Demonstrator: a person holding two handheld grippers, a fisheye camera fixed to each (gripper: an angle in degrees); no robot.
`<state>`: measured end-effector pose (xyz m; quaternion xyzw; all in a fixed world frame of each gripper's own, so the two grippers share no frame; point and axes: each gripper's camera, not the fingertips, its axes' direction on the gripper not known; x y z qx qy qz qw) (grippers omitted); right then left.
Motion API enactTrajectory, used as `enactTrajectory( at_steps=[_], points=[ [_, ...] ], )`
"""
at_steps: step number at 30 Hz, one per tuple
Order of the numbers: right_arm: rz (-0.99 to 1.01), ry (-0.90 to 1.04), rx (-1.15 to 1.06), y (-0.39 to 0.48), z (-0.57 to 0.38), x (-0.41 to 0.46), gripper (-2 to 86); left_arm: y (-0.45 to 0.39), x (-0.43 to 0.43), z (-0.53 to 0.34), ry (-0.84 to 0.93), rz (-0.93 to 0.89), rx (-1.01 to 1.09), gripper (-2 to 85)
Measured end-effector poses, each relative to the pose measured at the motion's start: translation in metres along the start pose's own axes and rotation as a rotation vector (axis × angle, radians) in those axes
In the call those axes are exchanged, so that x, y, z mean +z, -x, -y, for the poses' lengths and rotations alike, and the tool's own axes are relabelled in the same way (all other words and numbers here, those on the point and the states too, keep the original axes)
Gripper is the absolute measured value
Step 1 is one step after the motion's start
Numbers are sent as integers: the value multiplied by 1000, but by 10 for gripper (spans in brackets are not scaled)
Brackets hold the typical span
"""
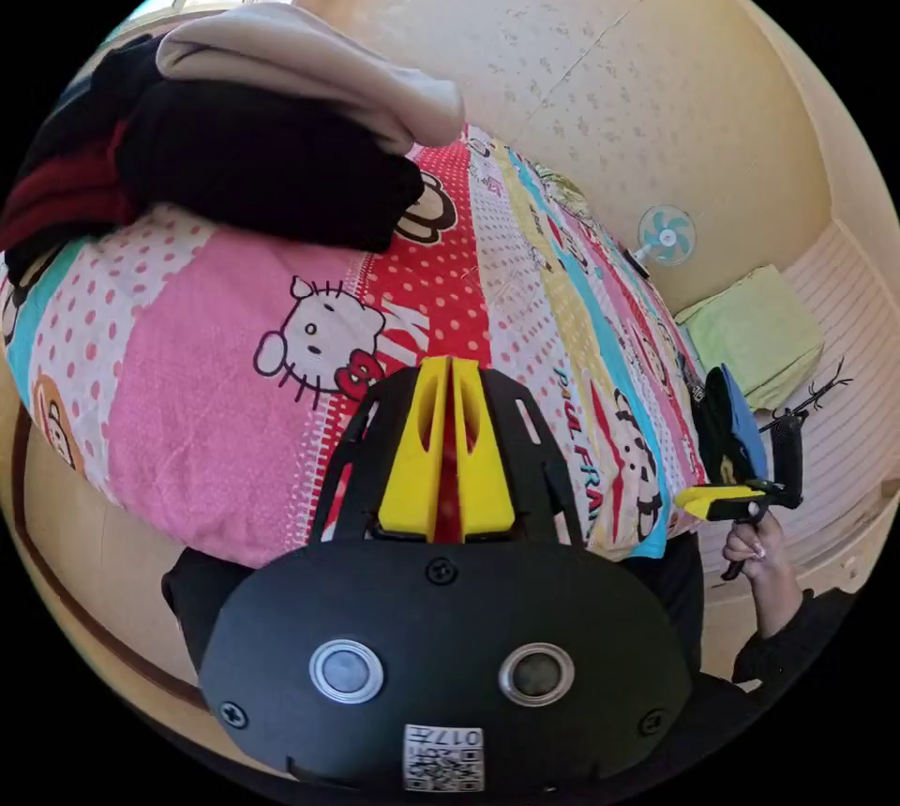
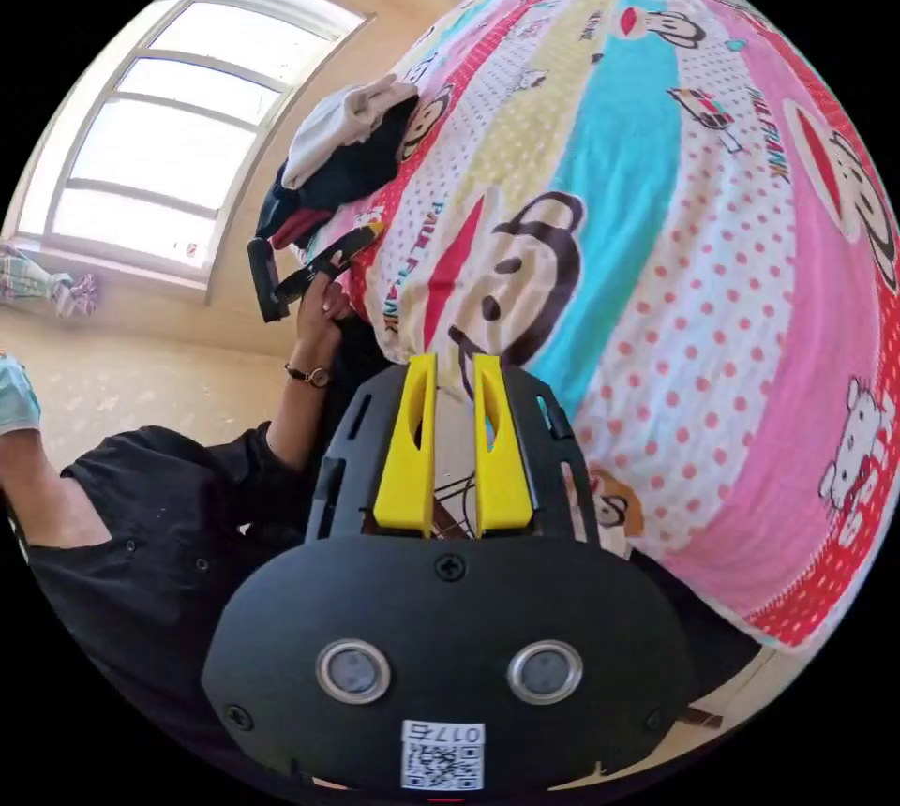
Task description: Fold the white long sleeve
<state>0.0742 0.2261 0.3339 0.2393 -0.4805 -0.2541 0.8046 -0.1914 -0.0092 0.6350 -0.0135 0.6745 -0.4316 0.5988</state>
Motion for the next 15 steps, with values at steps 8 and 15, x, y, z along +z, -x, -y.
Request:
enactTrajectory(
  at_steps=[8,15],
  points=[
    [86,-330,-175,84,177,40,114,8,7,13,33,23,72,-5],
    [240,-302,-109,89,238,95,45,14,13,16,29,50,109,-5]
  ],
)
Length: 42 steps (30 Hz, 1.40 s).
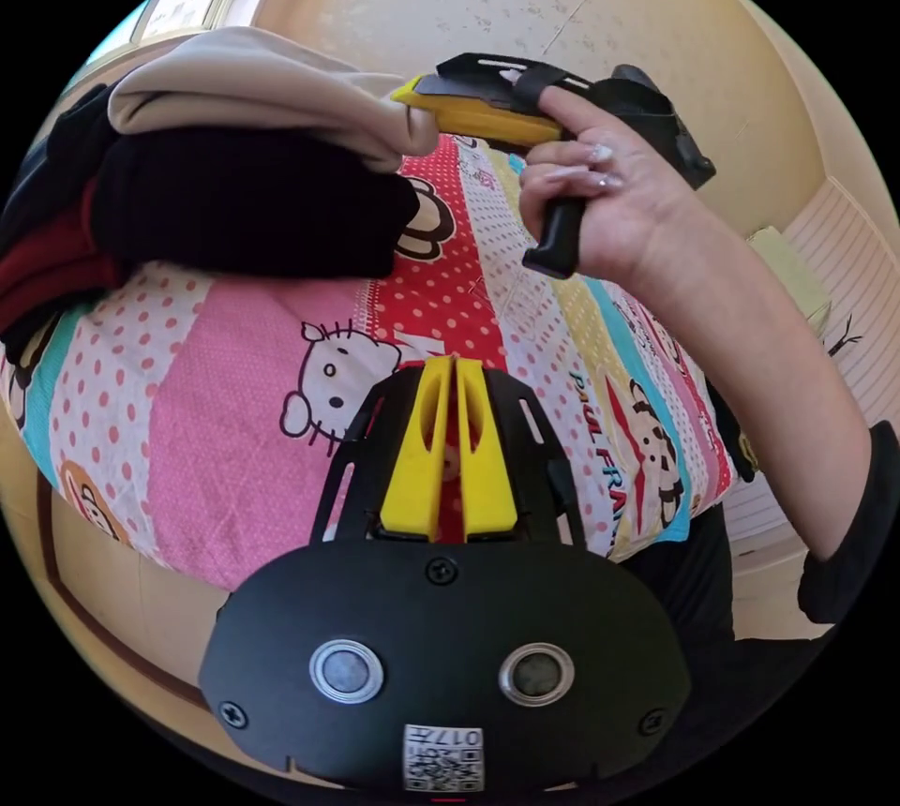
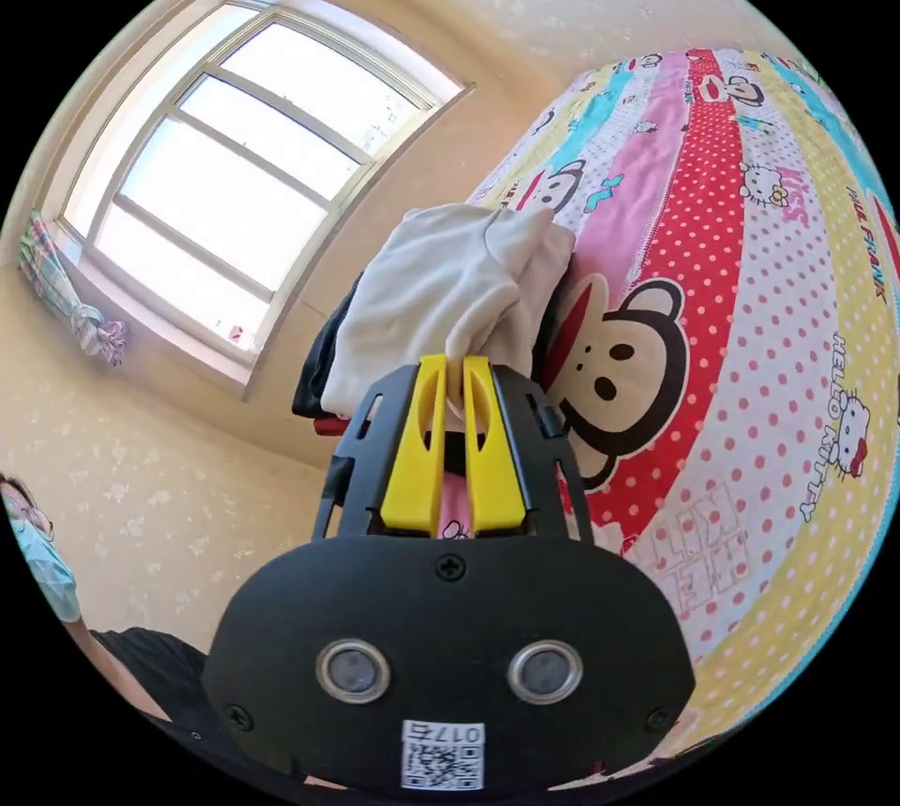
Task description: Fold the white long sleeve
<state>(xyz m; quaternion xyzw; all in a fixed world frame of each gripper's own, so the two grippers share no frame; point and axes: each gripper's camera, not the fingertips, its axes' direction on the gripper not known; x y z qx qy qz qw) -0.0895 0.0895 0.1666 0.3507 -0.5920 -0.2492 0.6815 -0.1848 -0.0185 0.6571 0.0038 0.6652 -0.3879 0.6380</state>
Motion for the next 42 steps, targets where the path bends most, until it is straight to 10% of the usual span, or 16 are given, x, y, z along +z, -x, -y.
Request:
enactTrajectory(
  at_steps=[4,8,17,22,29,42],
  points=[
    [588,-261,77,-19,-15,-96,32,11,1,-2,-12,-19,-4,-6],
    [663,-509,-92,1,-40,-227,28,21,3,-5,-26,-36,-33,-7],
    [-53,-369,-528,150,-46,-386,26,39,9,-15,-36,-34,-38,-9],
    [-392,185,-387,115,-50,-242,30,48,11,-25,-46,-33,-36,-9],
    [-229,566,-291,70,-223,-57,82,56,13,-44,-53,-15,-17,8],
    [-657,39,37,62,-298,-272,78,-13,-21,-104,-171,-309,377,126]
  ],
)
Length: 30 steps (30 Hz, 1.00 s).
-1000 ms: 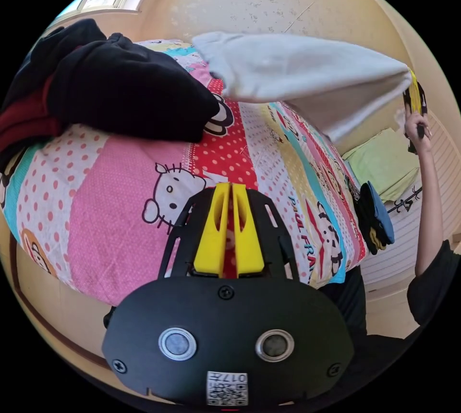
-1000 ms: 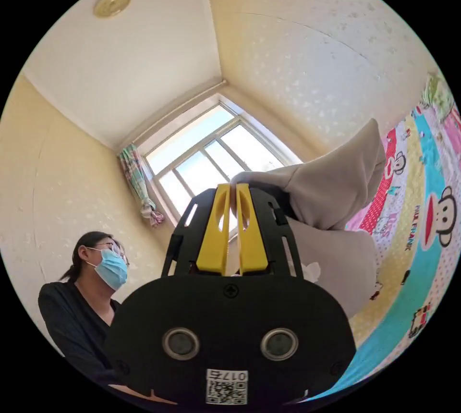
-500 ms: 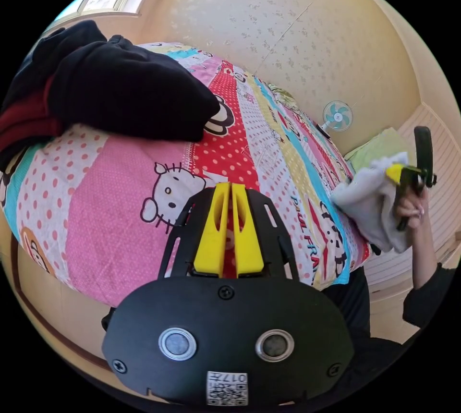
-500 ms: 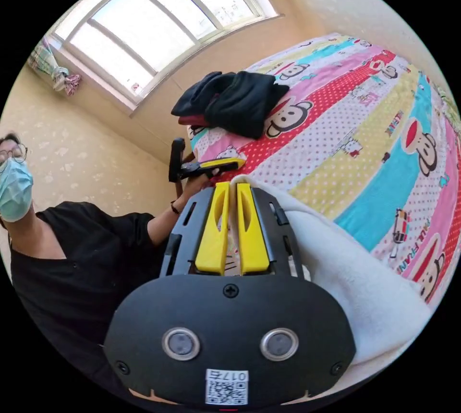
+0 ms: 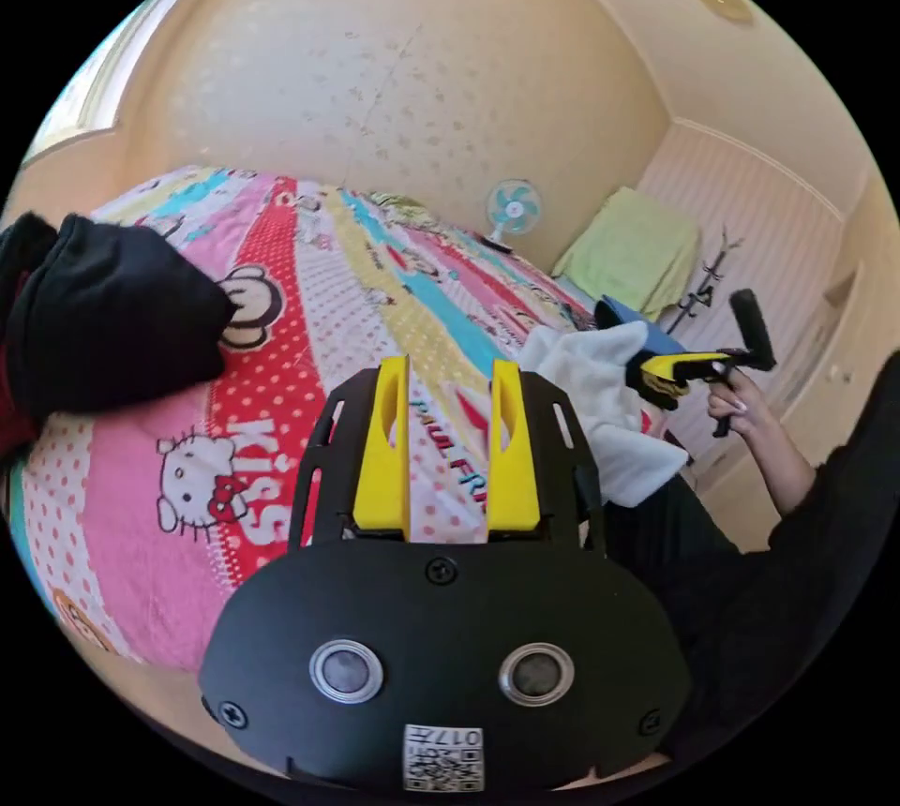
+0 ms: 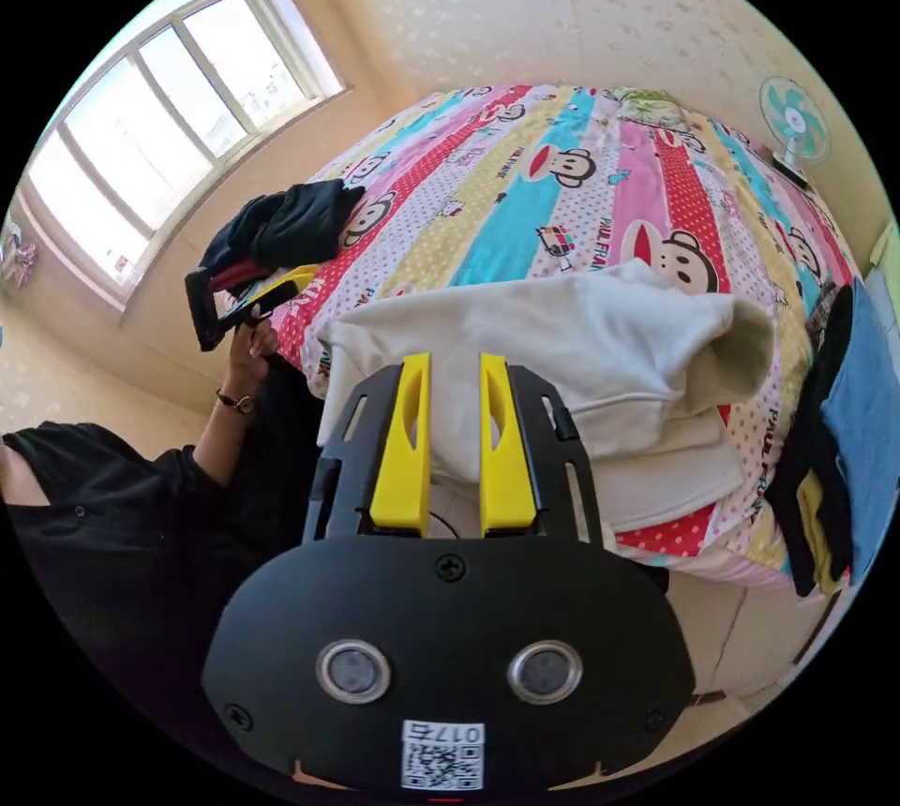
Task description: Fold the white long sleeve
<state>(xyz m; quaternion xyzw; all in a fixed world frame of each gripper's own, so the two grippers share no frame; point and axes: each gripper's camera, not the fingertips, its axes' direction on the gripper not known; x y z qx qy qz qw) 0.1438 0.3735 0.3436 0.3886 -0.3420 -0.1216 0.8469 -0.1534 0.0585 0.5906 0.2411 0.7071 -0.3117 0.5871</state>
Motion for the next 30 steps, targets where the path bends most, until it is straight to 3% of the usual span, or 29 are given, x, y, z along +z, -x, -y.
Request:
enactTrajectory(
  at_steps=[2,4,7,10,13,16,17,19,22,25,30],
  points=[
    [42,-44,83,-22,-16,-12,76,-67,-10,-3,-25,-170,287,129],
    [158,-113,170,-45,-36,-25,72,-119,-5,-7,92,-227,513,136],
    [357,-171,214,-66,-54,-36,64,-183,21,-20,309,-150,740,150],
    [461,-229,233,-82,-69,-50,55,-211,44,-18,334,-132,721,128],
    [456,-256,249,-89,-81,-61,54,-227,63,-8,360,-279,673,135],
    [467,-259,255,-92,-90,-68,57,-262,111,-20,674,-335,737,179],
    [473,-261,256,-93,-92,-69,57,-279,128,-38,798,-286,792,185],
    [498,-273,268,-99,-101,-73,58,-302,141,-69,865,-173,857,186],
    [528,-294,307,-110,-113,-76,59,-331,140,-103,797,-61,831,149],
    [575,-333,350,-120,-125,-78,61,-339,141,-118,756,174,756,78],
    [589,-365,357,-119,-131,-87,62,-341,113,-102,695,312,683,44]
  ],
)
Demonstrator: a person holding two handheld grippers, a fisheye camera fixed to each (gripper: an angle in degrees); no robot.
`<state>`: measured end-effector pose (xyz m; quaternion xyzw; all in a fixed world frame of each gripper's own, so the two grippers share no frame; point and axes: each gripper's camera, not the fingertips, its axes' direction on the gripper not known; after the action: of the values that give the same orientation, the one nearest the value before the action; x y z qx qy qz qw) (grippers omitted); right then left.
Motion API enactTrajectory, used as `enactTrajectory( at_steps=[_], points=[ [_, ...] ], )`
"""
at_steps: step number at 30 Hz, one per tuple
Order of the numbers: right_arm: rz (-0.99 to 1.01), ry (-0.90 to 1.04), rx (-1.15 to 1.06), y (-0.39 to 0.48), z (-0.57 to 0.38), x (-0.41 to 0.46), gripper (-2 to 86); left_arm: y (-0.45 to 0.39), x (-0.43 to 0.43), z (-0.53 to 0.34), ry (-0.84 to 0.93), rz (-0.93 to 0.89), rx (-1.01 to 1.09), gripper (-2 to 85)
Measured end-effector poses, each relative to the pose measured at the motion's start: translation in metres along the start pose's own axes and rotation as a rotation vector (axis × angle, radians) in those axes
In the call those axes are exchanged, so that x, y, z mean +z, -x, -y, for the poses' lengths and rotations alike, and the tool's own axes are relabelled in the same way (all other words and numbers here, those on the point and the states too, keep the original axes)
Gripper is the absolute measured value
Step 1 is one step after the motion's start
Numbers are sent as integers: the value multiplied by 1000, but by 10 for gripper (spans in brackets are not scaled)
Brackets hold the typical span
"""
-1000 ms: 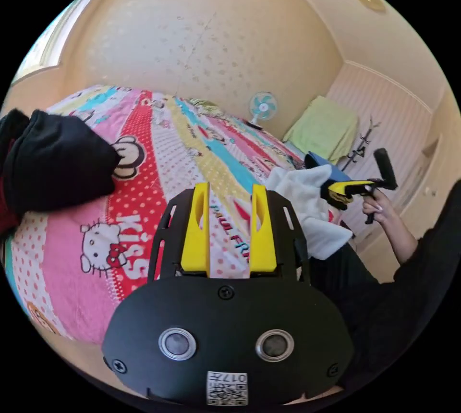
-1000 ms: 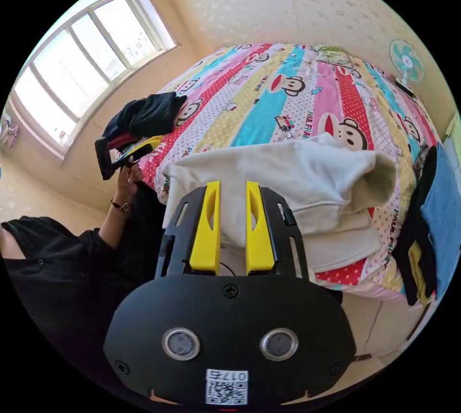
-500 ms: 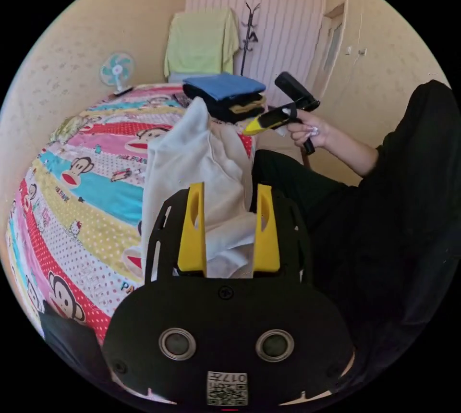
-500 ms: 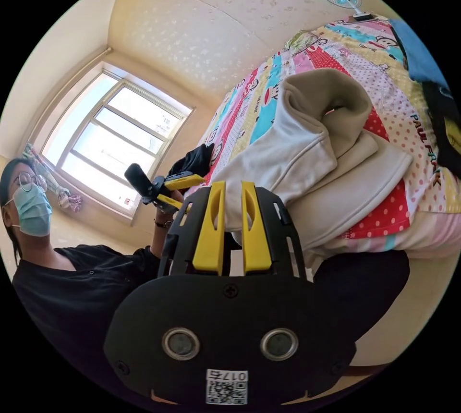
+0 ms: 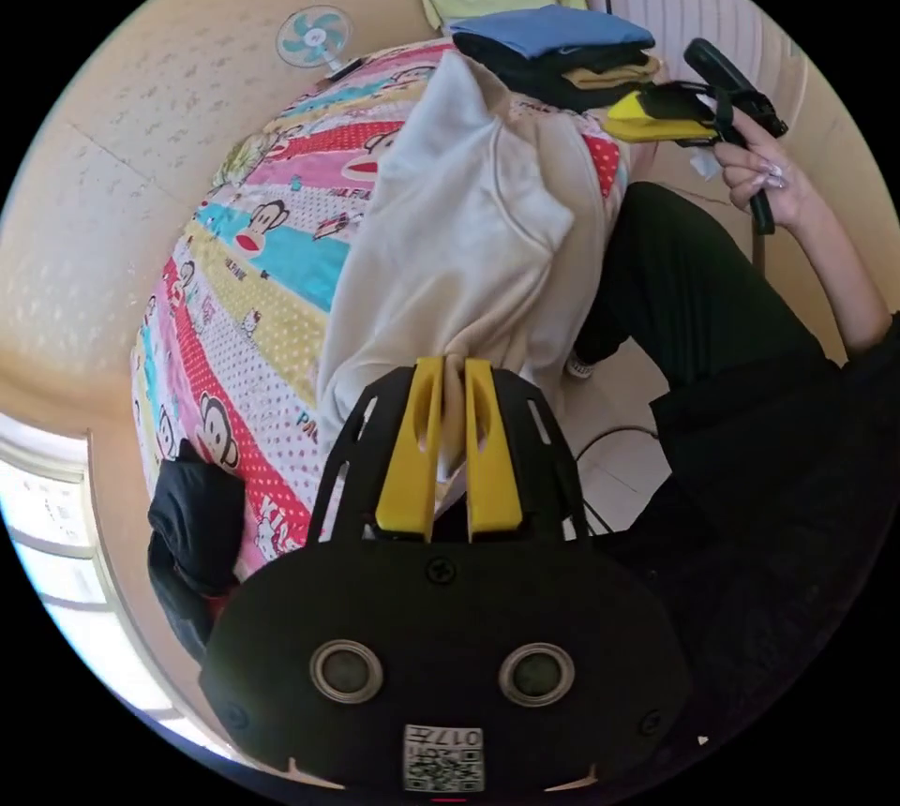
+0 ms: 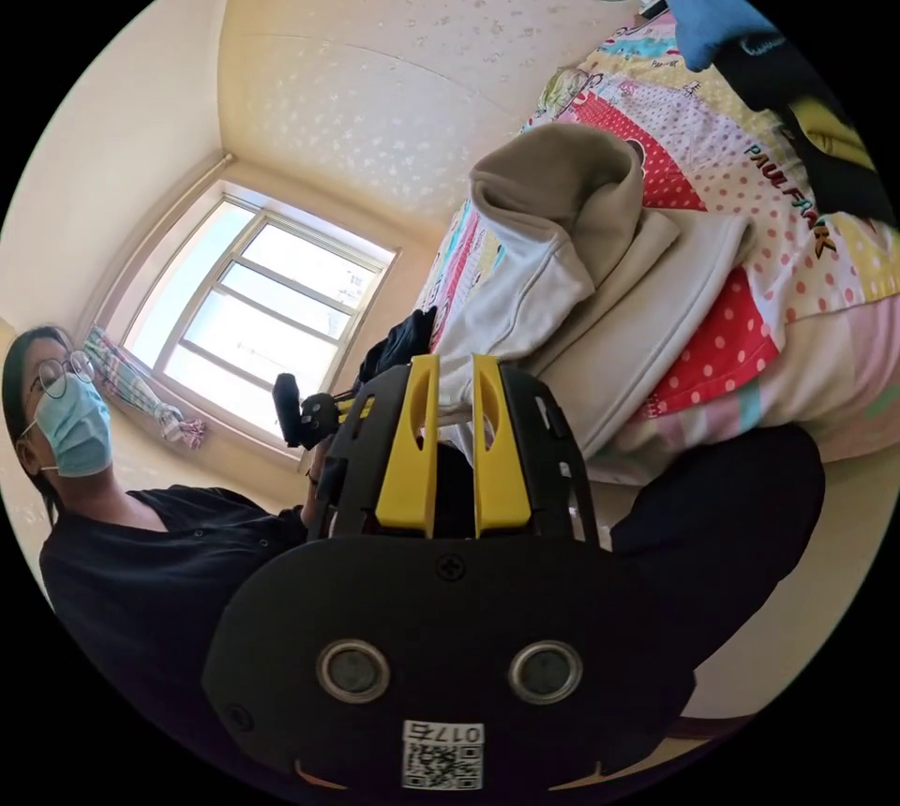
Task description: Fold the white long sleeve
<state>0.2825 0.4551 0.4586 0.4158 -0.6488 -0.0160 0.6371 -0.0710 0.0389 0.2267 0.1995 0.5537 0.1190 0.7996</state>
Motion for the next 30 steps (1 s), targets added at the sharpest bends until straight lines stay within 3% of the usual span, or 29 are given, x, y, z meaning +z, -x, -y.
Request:
enactTrajectory(
  at_steps=[3,5,7,13,17,25,30],
  points=[
    [-71,-21,-24,11,-1,-3,63,27,-56,-11,-187,75,-132,34],
    [-155,-38,-56,23,0,-2,67,70,-110,-34,-406,19,-327,32],
    [-266,-39,-132,45,8,5,79,109,-129,-59,-518,-13,-499,33],
    [-504,38,-292,83,42,51,111,187,-57,-100,-298,-31,-847,87],
    [-473,175,-414,94,47,86,136,160,-36,-124,-353,-183,-825,122],
    [-610,544,-920,145,21,183,164,134,-33,-128,-196,-172,-666,135],
    [-797,753,-897,125,25,245,94,148,-28,-141,-172,-215,-751,147]
  ],
)
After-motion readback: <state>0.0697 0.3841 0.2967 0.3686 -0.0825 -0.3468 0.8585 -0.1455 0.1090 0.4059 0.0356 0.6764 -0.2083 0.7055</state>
